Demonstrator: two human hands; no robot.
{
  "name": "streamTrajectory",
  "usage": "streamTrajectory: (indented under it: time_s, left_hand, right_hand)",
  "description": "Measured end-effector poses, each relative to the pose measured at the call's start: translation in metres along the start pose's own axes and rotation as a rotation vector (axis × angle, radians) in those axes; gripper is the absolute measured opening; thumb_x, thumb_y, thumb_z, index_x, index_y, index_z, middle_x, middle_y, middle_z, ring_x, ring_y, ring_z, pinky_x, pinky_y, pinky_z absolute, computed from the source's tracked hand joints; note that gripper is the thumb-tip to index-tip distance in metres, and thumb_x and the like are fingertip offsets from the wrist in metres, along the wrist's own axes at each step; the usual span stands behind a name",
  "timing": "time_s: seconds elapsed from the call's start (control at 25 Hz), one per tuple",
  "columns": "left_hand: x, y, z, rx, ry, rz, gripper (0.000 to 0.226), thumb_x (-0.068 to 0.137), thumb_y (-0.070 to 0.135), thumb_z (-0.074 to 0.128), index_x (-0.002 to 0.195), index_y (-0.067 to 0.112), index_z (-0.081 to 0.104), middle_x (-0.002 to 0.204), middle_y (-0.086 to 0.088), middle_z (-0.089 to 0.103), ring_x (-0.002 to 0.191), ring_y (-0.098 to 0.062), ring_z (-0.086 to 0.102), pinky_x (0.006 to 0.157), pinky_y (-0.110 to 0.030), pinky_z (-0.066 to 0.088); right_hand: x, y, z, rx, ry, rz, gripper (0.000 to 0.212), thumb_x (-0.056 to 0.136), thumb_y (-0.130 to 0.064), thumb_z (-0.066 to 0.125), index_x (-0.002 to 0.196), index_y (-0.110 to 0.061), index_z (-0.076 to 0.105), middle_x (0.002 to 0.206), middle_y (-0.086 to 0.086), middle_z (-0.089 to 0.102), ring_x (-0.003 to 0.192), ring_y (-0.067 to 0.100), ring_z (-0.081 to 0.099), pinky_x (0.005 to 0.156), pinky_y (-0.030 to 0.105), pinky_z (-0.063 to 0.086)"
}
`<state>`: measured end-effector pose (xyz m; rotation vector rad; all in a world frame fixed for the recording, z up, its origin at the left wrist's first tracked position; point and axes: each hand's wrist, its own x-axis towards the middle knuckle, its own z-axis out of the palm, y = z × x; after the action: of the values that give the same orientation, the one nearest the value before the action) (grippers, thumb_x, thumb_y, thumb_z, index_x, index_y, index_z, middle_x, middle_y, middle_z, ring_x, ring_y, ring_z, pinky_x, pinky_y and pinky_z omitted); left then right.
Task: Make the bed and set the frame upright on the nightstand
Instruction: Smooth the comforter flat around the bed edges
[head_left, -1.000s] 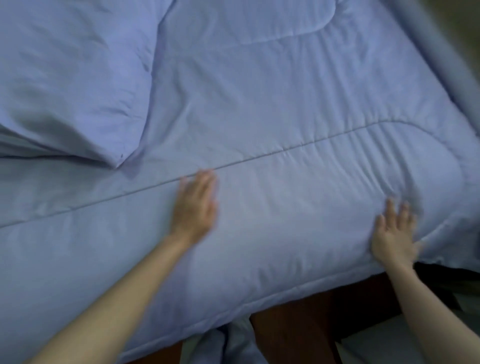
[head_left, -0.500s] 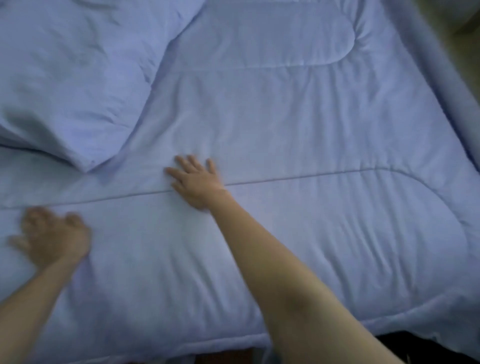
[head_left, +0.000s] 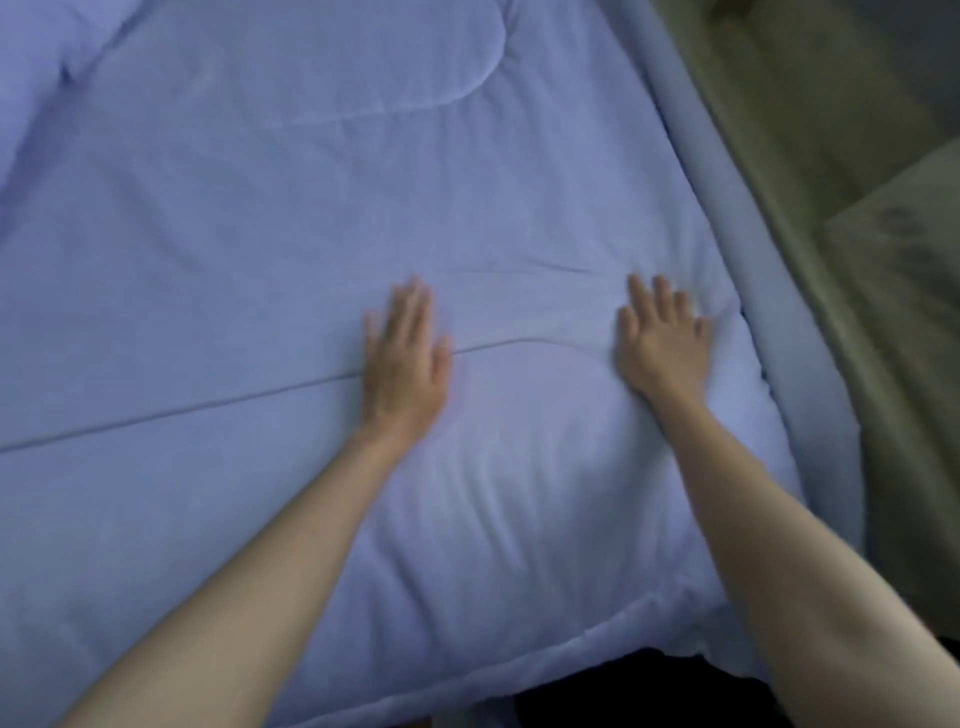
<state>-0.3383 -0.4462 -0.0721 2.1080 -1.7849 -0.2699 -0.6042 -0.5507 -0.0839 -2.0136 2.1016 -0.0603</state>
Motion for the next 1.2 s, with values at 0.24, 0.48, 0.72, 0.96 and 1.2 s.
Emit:
streamTrajectory:
  time_s: [0.24, 0.48, 0.72, 0.96, 1.2]
  left_hand:
    - [-0.009, -0.014, 0.022, 0.243, -0.142, 0.012, 0.068, 0.090, 0.041, 0.015, 0.149, 0.012, 0.026, 0.157, -0.004, 0.026, 0.146, -0.020, 0.024, 0.117, -0.046, 0.014]
    - [-0.076, -0.144, -0.037, 0.341, -0.095, -0.382, 0.068, 0.091, 0.041, 0.019, 0.148, 0.006, 0.025, 0.157, -0.012, 0.024, 0.145, -0.029, 0.021, 0.114, -0.054, 0.015]
    - [-0.126, -0.145, -0.057, 0.275, 0.031, -0.619, 0.066, 0.089, 0.034, 0.024, 0.141, -0.006, 0.035, 0.151, -0.022, 0.033, 0.142, -0.036, 0.028, 0.112, -0.061, 0.015]
    - [-0.130, -0.037, -0.018, 0.181, -0.054, 0.169, 0.055, 0.097, 0.036, 0.029, 0.141, 0.005, 0.038, 0.146, -0.012, 0.045, 0.136, -0.026, 0.042, 0.111, -0.049, 0.021]
    - [-0.184, -0.187, -0.063, 0.311, -0.085, -0.230, 0.063, 0.091, 0.038, 0.030, 0.143, 0.005, 0.039, 0.149, -0.011, 0.042, 0.137, -0.026, 0.042, 0.111, -0.047, 0.027]
  right_hand:
    - [0.000, 0.025, -0.022, 0.208, 0.062, 0.326, 0.052, 0.096, -0.034, 0.024, 0.141, -0.012, 0.038, 0.146, 0.019, 0.040, 0.133, 0.038, 0.039, 0.108, 0.054, 0.031]
    - [-0.138, -0.091, 0.032, 0.028, -0.098, -0.652, 0.052, 0.091, -0.041, 0.032, 0.141, -0.032, 0.044, 0.152, -0.004, 0.040, 0.141, 0.023, 0.037, 0.114, 0.055, 0.019]
    - [-0.163, 0.087, 0.033, -0.012, 0.191, 0.028, 0.053, 0.094, -0.041, 0.029, 0.145, -0.029, 0.037, 0.153, 0.005, 0.037, 0.140, 0.029, 0.034, 0.110, 0.052, 0.023]
    - [-0.186, 0.068, 0.021, 0.344, 0.332, 0.606, 0.049, 0.096, -0.023, 0.036, 0.142, -0.006, 0.038, 0.146, 0.025, 0.039, 0.134, 0.043, 0.037, 0.104, 0.059, 0.028]
    - [-0.240, -0.188, 0.058, 0.239, 0.175, -0.358, 0.058, 0.086, -0.033, 0.038, 0.139, -0.013, 0.047, 0.148, 0.010, 0.045, 0.136, 0.033, 0.042, 0.107, 0.057, 0.021]
